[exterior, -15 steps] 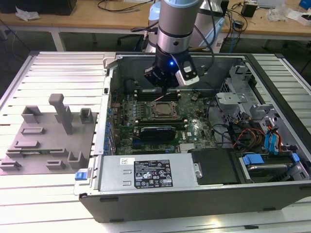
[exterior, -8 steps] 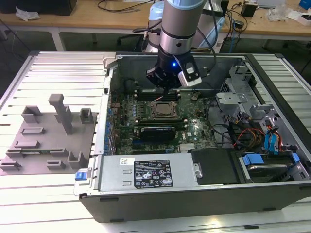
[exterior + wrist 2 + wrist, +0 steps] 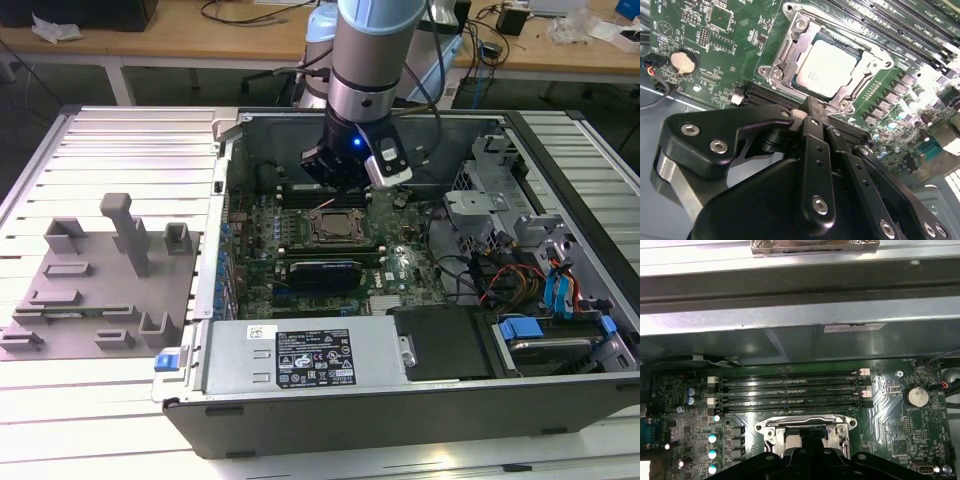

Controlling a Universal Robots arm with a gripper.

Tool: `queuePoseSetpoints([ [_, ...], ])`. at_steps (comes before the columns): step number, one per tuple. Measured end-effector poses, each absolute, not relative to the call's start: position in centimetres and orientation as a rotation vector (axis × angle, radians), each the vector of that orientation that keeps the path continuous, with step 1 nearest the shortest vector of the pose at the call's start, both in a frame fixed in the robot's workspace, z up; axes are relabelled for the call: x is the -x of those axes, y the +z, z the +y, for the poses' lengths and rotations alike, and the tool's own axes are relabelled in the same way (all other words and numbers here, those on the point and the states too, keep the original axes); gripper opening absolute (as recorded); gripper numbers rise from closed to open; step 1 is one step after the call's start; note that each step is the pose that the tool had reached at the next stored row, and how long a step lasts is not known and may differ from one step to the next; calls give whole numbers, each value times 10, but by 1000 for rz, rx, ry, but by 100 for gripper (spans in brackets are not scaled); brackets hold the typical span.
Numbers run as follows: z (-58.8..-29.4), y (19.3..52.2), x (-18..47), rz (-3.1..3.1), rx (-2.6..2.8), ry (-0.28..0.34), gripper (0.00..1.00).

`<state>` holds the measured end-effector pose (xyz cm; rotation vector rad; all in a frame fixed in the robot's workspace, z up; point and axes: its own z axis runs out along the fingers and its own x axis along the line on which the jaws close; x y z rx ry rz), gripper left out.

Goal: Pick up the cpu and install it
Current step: 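Install the first cpu locking lever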

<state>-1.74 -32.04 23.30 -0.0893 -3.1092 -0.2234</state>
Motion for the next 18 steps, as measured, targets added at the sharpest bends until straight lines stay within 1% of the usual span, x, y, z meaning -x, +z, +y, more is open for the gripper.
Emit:
queuePoseSetpoints([
  [2,-318,228,18,-3110,90,-223,11],
  [10,-308,226,19,-3110,100,-224,11],
  [18,-307,223,19,-3110,103,-223,11],
])
